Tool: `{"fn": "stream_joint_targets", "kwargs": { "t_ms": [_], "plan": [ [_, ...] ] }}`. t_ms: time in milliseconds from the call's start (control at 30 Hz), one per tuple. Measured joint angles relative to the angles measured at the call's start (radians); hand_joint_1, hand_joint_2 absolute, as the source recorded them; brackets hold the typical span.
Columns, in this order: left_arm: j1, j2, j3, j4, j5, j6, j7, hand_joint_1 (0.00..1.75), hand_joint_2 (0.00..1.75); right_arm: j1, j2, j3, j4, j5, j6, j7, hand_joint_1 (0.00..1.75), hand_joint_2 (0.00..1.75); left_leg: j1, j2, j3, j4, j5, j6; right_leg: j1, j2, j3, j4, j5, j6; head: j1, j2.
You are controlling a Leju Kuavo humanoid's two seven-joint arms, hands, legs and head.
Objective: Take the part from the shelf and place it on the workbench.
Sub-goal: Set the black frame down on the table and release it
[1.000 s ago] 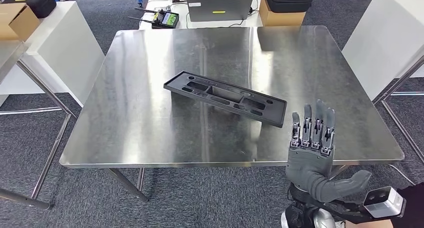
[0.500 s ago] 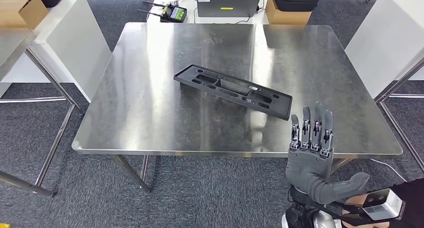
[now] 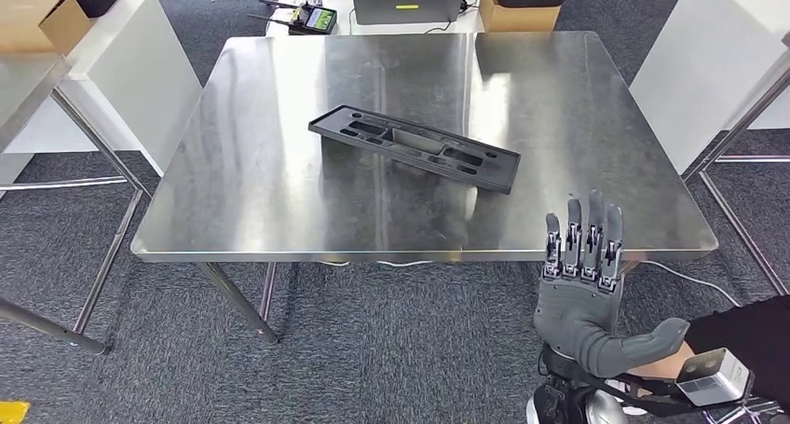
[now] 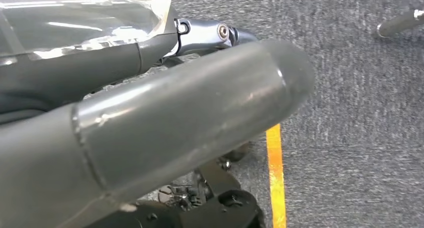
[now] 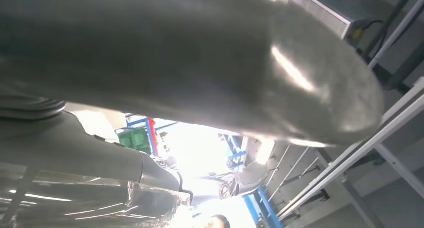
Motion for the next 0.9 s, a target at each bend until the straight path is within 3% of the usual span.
{"fn": "stream_joint_targets", "kwargs": {
  "t_ms": [33,67,100,133,167,233,267,300,367,400,467,533,567,600,633,667,700,767,833,900],
  "plan": [
    [0.0,0.0,0.0,0.0,-0.001,0.001,0.0,0.0,0.0,-0.001,0.0,0.0,0.001,0.0,-0.001,0.002,0.0,0.0,0.001,0.0,-0.015,0.064,-0.039,-0.004,0.002,-0.001,-0.008,0.001,0.008,-0.003,0.0,0.0],
    [0.0,0.0,0.0,0.0,-0.003,0.001,0.0,0.0,0.0,-0.002,0.0,-0.001,0.001,0.0,-0.002,0.006,0.0,0.0,0.003,-0.001,-0.022,0.114,-0.058,-0.006,0.004,-0.002,-0.016,0.001,0.016,-0.003,0.0,0.0],
    [0.0,-0.001,0.0,0.0,-0.004,0.001,0.0,0.0,0.0,-0.003,0.0,-0.002,0.002,0.0,-0.003,0.009,0.0,0.0,0.005,-0.001,-0.015,0.134,-0.057,-0.008,0.005,-0.002,-0.025,0.002,0.024,-0.002,0.0,0.0],
    [0.0,-0.001,0.0,0.0,-0.005,0.001,0.0,0.0,0.0,-0.004,0.0,-0.002,0.003,0.0,-0.004,0.011,0.0,0.0,0.006,0.0,0.01,0.118,-0.04,-0.007,0.006,-0.002,-0.033,0.003,0.03,0.001,0.0,0.0],
    [0.0,-0.001,0.0,0.0,-0.006,0.001,0.0,0.0,0.0,-0.004,0.0,-0.003,0.004,0.0,-0.006,0.013,0.0,0.0,0.007,0.0,0.052,0.067,-0.016,-0.006,0.005,-0.002,-0.039,0.003,0.035,0.004,0.0,0.0],
    [-0.001,-0.002,0.0,0.0,-0.007,0.001,-0.002,0.0,0.0,-0.006,0.0,-0.005,0.005,0.0,-0.01,0.013,0.0,0.0,0.007,-0.002,0.15,-0.072,0.014,0.0,0.007,-0.002,-0.046,0.003,0.043,0.015,0.0,0.0],
    [-0.001,-0.002,0.0,0.0,-0.008,0.001,-0.002,0.0,0.0,-0.008,0.0,-0.006,0.005,0.0,-0.012,0.013,0.0,0.0,0.005,-0.003,0.18,-0.122,0.019,0.004,0.009,-0.002,-0.049,0.004,0.049,0.021,0.0,0.0],
    [-0.001,-0.002,0.0,0.0,-0.008,0.002,-0.003,0.0,0.0,-0.009,0.0,-0.006,0.005,0.0,-0.014,0.013,0.0,0.0,0.001,-0.005,0.194,-0.148,0.019,0.007,0.01,-0.003,-0.053,0.004,0.054,0.028,0.0,0.0],
    [0.0,-0.002,0.0,0.0,-0.009,0.002,-0.003,0.0,0.0,-0.011,0.0,-0.007,0.005,0.0,-0.017,0.013,0.0,0.0,-0.004,-0.004,0.188,-0.159,0.027,0.02,0.011,-0.003,-0.06,0.004,0.064,0.044,0.0,0.0],
    [-0.001,-0.003,0.0,0.0,-0.009,0.002,-0.003,0.0,0.0,-0.011,0.0,-0.008,0.005,0.0,-0.017,0.013,0.0,0.0,-0.005,-0.002,0.182,-0.163,0.036,0.03,0.011,-0.003,-0.068,0.011,0.058,0.048,0.0,0.0],
    [-0.002,-0.005,0.0,0.0,-0.009,0.002,-0.003,0.0,0.0,-0.011,-0.001,-0.008,0.007,-0.001,-0.018,0.013,0.0,0.0,-0.005,0.003,0.165,-0.172,0.057,0.052,0.012,-0.001,-0.099,0.072,0.006,0.04,0.004,0.0],
    [-0.002,-0.005,0.001,0.0,-0.009,0.002,-0.003,0.0,0.0,-0.01,-0.002,-0.008,0.01,-0.002,-0.018,0.013,0.0,0.0,-0.011,0.006,0.14,-0.172,0.076,0.064,0.011,0.0,-0.142,0.197,-0.074,0.027,0.007,0.0],
    [-0.001,-0.005,0.001,0.0,-0.009,0.002,-0.003,0.0,0.0,-0.01,-0.003,-0.008,0.012,-0.003,-0.019,0.013,0.0,0.0,-0.014,0.007,0.127,-0.172,0.085,0.066,0.011,0.001,-0.156,0.253,-0.098,0.026,0.007,0.0],
    [-0.001,-0.005,0.002,0.0,-0.009,0.002,-0.004,0.0,0.0,-0.01,-0.004,-0.008,0.015,-0.004,-0.02,0.013,0.0,0.0,-0.016,0.008,0.113,-0.171,0.096,0.066,0.011,0.001,-0.156,0.283,-0.104,0.031,0.007,0.0],
    [0.0,-0.005,0.003,0.0,-0.008,0.002,-0.004,0.0,0.0,-0.01,-0.004,-0.008,0.018,-0.004,-0.02,0.013,0.0,0.0,-0.018,0.008,0.1,-0.17,0.105,0.066,0.012,0.001,-0.138,0.277,-0.093,0.039,0.007,0.0],
    [0.0,-0.006,0.004,0.0,-0.008,0.002,-0.004,0.0,0.0,-0.01,-0.005,-0.008,0.02,-0.006,-0.021,0.013,0.0,0.0,-0.02,0.008,0.089,-0.169,0.115,0.065,0.013,0.001,-0.101,0.235,-0.071,0.047,0.007,0.0],
    [0.0,-0.006,0.004,0.0,-0.008,0.002,-0.005,0.0,0.0,-0.011,-0.005,-0.008,0.021,-0.006,-0.022,0.013,0.0,0.0,-0.022,0.007,0.079,-0.168,0.124,0.063,0.014,0.001,-0.053,0.167,-0.05,0.05,0.007,0.0],
    [0.0,-0.007,0.004,0.0,-0.008,0.002,-0.006,0.0,0.0,-0.016,-0.005,-0.008,0.022,-0.008,-0.023,0.013,0.0,0.0,-0.027,0.007,0.064,-0.162,0.14,0.055,0.022,0.001,0.041,0.027,-0.034,0.045,0.006,0.0],
    [0.001,-0.008,0.005,0.0,-0.008,0.003,-0.007,0.0,0.0,-0.019,-0.005,-0.009,0.022,-0.009,-0.025,0.013,0.0,0.0,-0.03,0.008,0.057,-0.158,0.155,0.046,0.031,0.001,0.068,-0.03,-0.035,0.036,0.004,0.0],
    [0.003,-0.006,0.005,0.0,-0.008,0.003,-0.008,0.0,0.0,-0.02,-0.005,-0.009,0.024,-0.011,-0.027,0.014,0.0,0.0,-0.028,0.007,0.051,-0.154,0.158,0.035,0.023,-0.001,0.051,-0.029,-0.024,0.023,0.002,0.0]
  ]
}}
